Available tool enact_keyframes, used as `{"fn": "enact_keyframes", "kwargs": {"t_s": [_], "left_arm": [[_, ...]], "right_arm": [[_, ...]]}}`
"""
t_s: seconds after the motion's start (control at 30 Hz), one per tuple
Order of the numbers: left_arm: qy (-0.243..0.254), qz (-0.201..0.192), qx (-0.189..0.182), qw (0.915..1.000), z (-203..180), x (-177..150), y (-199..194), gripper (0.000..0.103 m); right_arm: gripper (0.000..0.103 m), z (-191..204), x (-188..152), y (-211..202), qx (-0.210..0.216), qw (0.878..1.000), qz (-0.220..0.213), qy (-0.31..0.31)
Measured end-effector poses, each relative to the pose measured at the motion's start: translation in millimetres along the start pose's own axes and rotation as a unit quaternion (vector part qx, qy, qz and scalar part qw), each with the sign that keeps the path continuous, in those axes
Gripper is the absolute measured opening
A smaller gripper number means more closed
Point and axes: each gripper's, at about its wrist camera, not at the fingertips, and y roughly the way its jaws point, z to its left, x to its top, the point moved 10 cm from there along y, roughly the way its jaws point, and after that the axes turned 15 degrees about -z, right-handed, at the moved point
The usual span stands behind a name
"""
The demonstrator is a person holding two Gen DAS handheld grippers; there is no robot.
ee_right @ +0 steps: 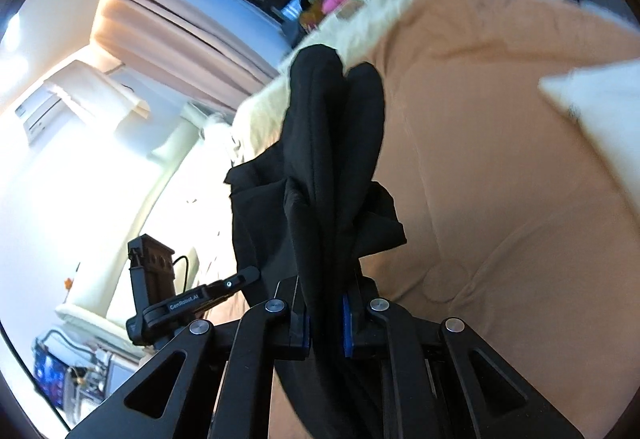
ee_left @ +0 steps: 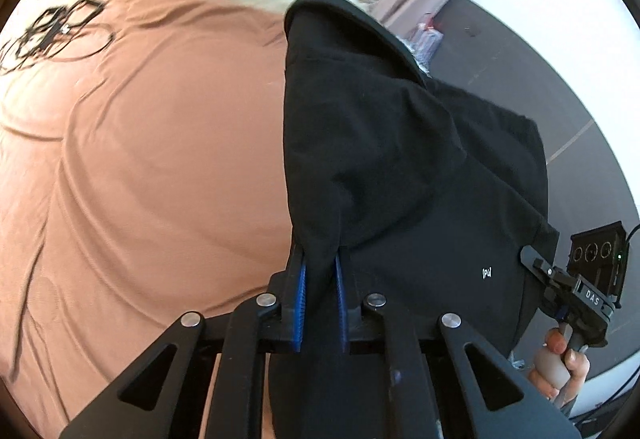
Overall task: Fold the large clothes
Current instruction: 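Lift the folded shirt with both grippers and carry it toward the cream cloth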
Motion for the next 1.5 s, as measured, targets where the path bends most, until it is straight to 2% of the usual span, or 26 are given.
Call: {"fn": "enact_keyframes", "kwargs": {"t_s": [0.2,0.43,0.63,0.87,1.1,1.23,1.5], "left_arm": [[0.013,-0.013,-0.04,0.999,-84.0,0.4,-3.5,0.014],[0.02,-0.015,-0.077,0.9967,-172.8,-10.8,8.7,0.014],[0.014,-0.001,-0.107,0.9942,-238.5,-31.6,27.6,0.014],[0.02,0.04,-0.128,0.9907,-297.8,-68.5,63.3,0.014],[0.016,0.086,-0.137,0.9868,-330.5,-104.1,112.3,0.014],[0.018,0.096,-0.13,0.9868,-326.8,-109.6,148.9,0.014],[0.006,0.141,-0.103,0.9846,-295.7,-118.0,222.2,0.014]], "right_arm": [[0.012,-2.5,54.5,-67.2,-0.023,0.998,-0.04,-0.033],[0.012,-15.3,104.7,-121.2,-0.065,0.994,-0.069,-0.056],[0.012,-39.3,137.9,-170.5,-0.1,0.989,-0.087,-0.064],[0.012,-78.0,169.7,-213.4,-0.154,0.98,-0.098,-0.073],[0.012,-132.6,195.3,-217.6,-0.2,0.973,-0.087,-0.071],[0.012,-172.1,205.8,-203.0,-0.226,0.969,-0.074,-0.062],[0.013,-252.6,208.6,-145.7,-0.272,0.96,-0.043,-0.05]]}}
